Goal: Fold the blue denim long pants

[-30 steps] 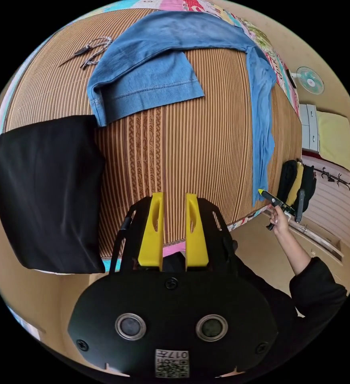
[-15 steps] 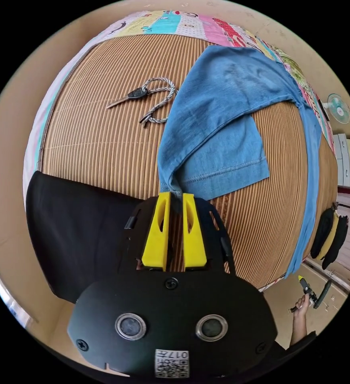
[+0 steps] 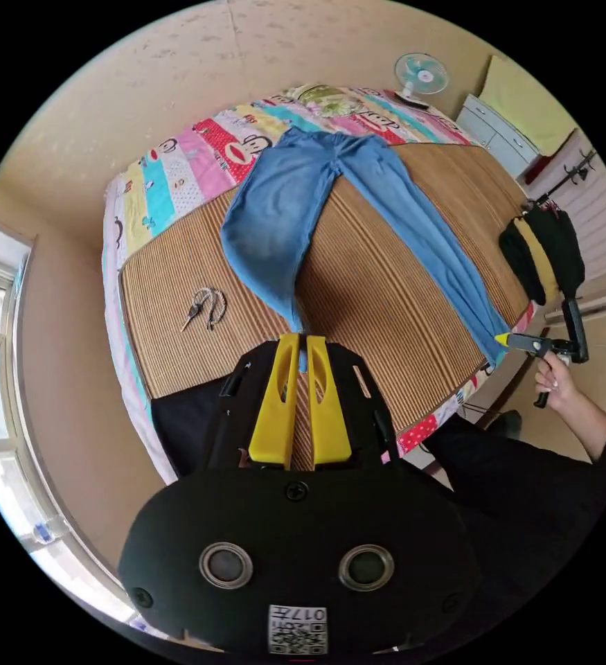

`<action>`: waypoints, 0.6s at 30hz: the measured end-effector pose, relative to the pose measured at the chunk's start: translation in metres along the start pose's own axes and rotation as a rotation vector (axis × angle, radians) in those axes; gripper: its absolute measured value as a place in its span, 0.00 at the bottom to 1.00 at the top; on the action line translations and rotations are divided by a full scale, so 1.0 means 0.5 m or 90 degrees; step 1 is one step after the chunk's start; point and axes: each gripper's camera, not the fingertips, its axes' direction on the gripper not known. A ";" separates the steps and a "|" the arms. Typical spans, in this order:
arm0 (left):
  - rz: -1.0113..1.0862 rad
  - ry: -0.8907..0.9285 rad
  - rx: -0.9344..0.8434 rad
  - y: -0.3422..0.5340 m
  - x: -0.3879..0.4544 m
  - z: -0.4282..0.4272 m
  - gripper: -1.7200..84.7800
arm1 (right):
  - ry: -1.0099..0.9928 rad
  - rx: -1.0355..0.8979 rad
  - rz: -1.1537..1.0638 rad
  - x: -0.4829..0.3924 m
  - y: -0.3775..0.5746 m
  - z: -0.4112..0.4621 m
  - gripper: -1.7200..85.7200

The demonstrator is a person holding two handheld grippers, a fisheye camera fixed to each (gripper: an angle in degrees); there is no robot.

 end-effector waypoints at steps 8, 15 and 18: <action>0.053 0.215 -0.225 0.089 0.142 0.231 0.06 | 0.071 -0.087 -0.004 0.028 0.035 0.082 0.03; -0.197 0.145 -0.223 0.233 -0.125 0.264 0.12 | 0.114 -0.121 -0.039 0.018 0.042 0.144 0.06; -0.250 0.166 -0.254 0.258 -0.212 0.328 0.13 | 0.147 -0.130 -0.055 -0.005 0.016 0.199 0.09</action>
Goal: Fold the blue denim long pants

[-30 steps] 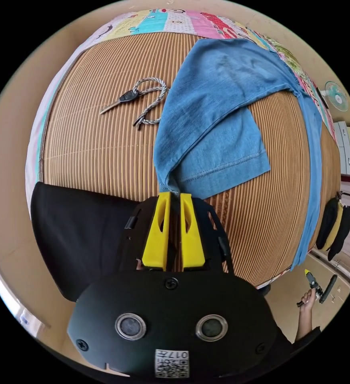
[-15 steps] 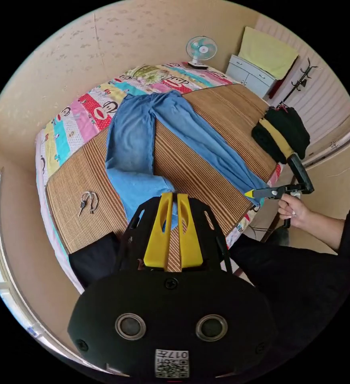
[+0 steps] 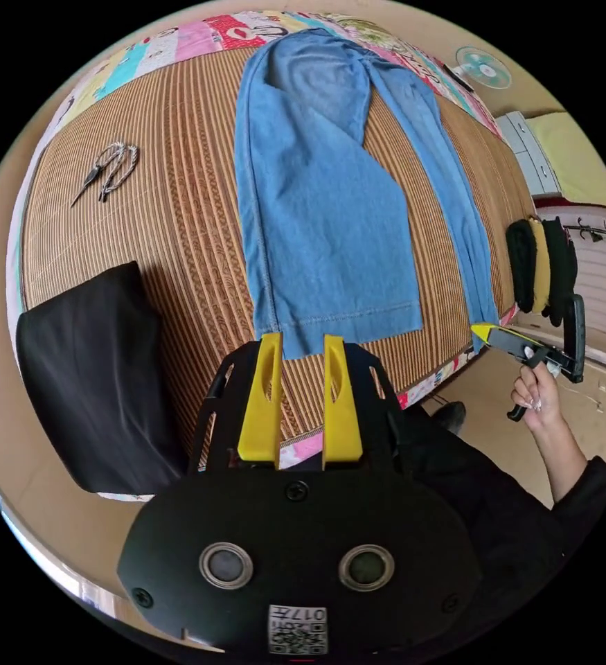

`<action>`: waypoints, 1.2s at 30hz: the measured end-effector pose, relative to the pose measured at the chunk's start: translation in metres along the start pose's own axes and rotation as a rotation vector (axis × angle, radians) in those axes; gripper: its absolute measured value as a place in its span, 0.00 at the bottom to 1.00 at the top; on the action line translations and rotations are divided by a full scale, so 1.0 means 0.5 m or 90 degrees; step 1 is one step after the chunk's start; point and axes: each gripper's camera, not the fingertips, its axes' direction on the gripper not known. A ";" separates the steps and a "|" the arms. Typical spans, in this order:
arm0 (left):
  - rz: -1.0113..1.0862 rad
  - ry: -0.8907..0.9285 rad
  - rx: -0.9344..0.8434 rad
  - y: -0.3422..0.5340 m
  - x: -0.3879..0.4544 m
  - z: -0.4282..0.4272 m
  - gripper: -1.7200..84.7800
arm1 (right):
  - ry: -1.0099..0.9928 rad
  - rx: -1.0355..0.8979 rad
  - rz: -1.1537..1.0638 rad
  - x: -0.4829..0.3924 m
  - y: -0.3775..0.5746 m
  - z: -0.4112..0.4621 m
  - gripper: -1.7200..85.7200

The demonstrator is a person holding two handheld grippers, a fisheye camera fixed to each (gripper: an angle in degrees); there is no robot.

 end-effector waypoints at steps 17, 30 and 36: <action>0.165 0.535 0.096 0.200 -0.299 -0.040 0.06 | -0.151 -0.082 -0.153 -0.094 0.075 0.068 0.05; -0.089 0.370 0.078 0.335 -0.519 0.054 0.03 | -0.061 -0.158 -0.011 -0.007 0.158 0.177 0.03; -0.169 0.307 0.126 0.351 -0.541 0.073 0.07 | -0.066 -0.071 -0.033 -0.065 0.124 0.169 0.08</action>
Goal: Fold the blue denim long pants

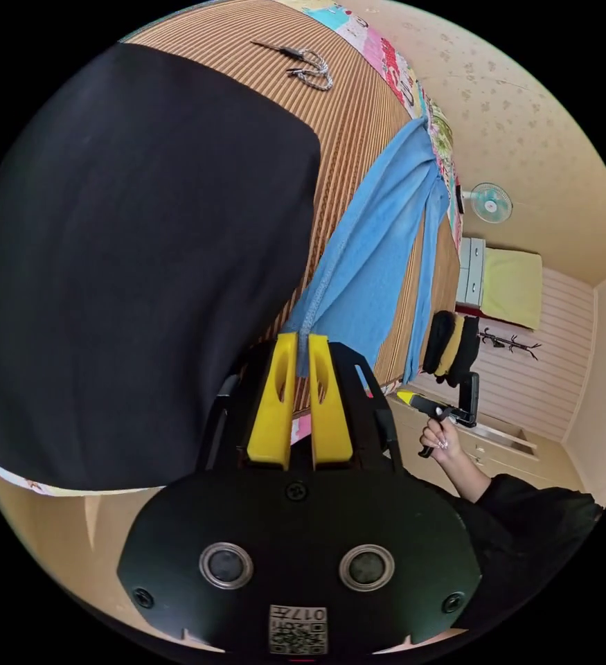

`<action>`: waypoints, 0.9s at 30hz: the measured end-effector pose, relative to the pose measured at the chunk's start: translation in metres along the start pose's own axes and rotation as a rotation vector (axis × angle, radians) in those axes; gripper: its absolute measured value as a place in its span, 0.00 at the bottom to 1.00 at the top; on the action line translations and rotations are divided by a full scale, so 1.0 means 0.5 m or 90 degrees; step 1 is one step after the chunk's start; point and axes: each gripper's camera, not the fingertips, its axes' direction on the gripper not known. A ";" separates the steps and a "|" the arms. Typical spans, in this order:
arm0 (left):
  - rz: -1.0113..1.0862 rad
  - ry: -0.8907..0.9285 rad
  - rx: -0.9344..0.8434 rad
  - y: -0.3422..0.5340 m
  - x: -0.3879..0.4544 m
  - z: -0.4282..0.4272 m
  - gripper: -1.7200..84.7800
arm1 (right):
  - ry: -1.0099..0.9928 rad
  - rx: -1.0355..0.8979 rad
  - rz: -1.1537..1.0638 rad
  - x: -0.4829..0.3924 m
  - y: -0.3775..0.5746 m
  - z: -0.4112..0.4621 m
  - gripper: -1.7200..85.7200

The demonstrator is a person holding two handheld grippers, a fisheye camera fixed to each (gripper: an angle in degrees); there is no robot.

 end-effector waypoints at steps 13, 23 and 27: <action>0.144 -0.164 -0.144 -0.045 0.007 0.095 0.03 | 0.137 -0.155 -0.062 -0.071 -0.054 0.147 0.06; 0.091 -0.035 -0.129 -0.018 -0.089 0.152 0.03 | 0.049 -0.132 -0.011 0.012 0.022 0.063 0.06; 0.004 -0.053 -0.079 -0.015 -0.114 0.184 0.05 | 0.033 -0.113 -0.010 0.026 0.031 0.017 0.08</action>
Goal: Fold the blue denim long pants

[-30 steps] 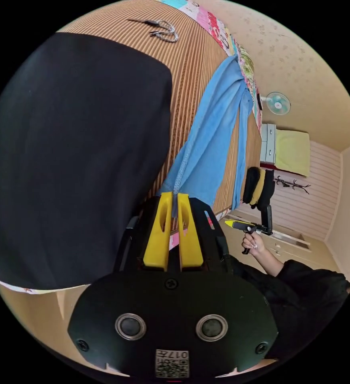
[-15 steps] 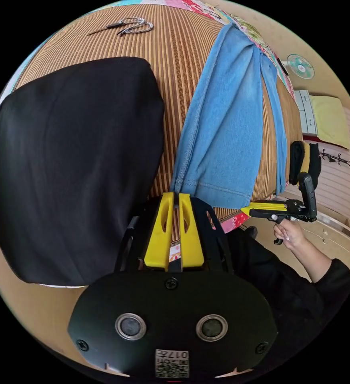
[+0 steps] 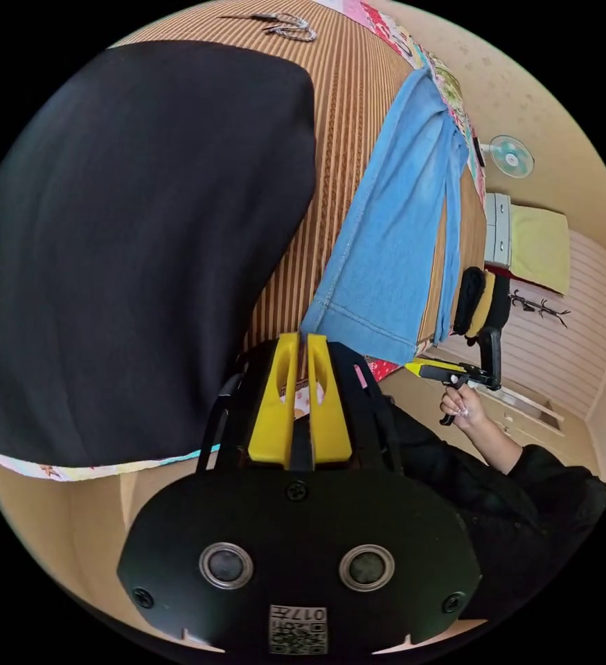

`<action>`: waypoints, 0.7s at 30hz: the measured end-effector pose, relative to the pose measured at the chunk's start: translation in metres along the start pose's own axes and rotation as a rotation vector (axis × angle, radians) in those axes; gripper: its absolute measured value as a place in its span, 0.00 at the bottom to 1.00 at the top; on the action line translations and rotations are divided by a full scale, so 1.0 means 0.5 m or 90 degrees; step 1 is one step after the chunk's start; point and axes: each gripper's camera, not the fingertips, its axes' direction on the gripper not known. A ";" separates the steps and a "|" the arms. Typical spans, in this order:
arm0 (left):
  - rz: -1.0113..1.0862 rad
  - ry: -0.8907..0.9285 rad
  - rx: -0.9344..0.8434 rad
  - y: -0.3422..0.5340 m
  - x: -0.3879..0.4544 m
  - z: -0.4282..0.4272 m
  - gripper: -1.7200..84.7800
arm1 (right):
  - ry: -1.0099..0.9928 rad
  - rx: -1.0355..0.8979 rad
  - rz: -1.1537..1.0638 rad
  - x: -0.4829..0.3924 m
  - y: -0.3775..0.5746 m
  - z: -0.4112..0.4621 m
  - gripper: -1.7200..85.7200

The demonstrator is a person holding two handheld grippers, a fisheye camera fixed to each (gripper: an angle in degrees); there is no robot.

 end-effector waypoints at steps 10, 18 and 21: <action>0.162 -0.061 0.038 -0.031 0.220 0.086 0.10 | 0.156 0.248 0.172 0.230 0.184 -0.333 0.11; 0.298 0.115 -0.186 -0.168 0.556 0.489 0.11 | 0.155 0.259 0.256 0.426 0.230 -0.447 0.11; 0.311 0.028 -0.209 -0.203 0.649 0.633 0.12 | 0.128 0.224 0.221 0.460 0.219 -0.443 0.11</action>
